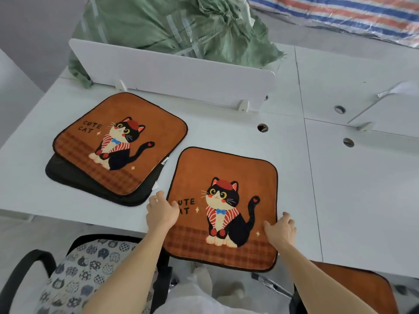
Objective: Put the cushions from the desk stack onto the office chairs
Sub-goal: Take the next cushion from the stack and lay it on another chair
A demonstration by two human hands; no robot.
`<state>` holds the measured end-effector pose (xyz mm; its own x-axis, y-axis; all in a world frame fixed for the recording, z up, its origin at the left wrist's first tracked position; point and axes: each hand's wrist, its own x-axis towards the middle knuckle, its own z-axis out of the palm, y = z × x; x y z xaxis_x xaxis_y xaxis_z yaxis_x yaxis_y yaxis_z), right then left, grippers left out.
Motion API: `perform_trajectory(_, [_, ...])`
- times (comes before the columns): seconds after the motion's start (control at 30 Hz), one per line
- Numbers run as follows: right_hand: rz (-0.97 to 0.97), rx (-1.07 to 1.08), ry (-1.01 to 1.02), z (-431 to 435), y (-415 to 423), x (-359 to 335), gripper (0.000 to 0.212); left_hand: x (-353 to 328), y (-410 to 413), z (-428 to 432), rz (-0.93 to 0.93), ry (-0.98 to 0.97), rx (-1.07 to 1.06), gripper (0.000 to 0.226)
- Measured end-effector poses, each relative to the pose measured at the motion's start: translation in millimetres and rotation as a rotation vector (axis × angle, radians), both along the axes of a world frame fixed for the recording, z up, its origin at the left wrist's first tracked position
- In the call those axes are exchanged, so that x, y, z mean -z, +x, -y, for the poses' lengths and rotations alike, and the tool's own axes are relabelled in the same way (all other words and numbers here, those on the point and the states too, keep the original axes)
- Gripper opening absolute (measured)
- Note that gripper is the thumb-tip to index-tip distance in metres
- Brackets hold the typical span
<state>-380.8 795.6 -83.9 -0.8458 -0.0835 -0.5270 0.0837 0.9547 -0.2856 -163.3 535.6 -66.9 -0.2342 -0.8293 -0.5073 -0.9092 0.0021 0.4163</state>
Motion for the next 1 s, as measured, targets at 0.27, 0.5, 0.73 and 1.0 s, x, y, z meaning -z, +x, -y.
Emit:
perform_trajectory(0.27, [0.039, 0.156, -0.07, 30.2, -8.1, 0.0, 0.085, 19.2, -31.9, 22.1, 0.007, 0.007, 0.038, 0.063])
perform_trajectory(0.5, [0.132, 0.241, -0.129, 0.3, -7.2, 11.2, 0.046, 30.8, -39.0, 32.5, 0.058, -0.04, 0.12, 0.056])
perform_trajectory(0.73, [0.108, 0.368, -0.225, -32.3, 6.7, 4.3, 0.029, 28.6, -52.7, 15.9, 0.038, 0.156, 0.135, 0.059])
perform_trajectory(1.0, [-0.116, 0.623, -0.342, -105.5, 26.6, -35.1, 0.031, -10.3, -101.1, -77.4, -0.052, 0.148, 0.33, 0.049])
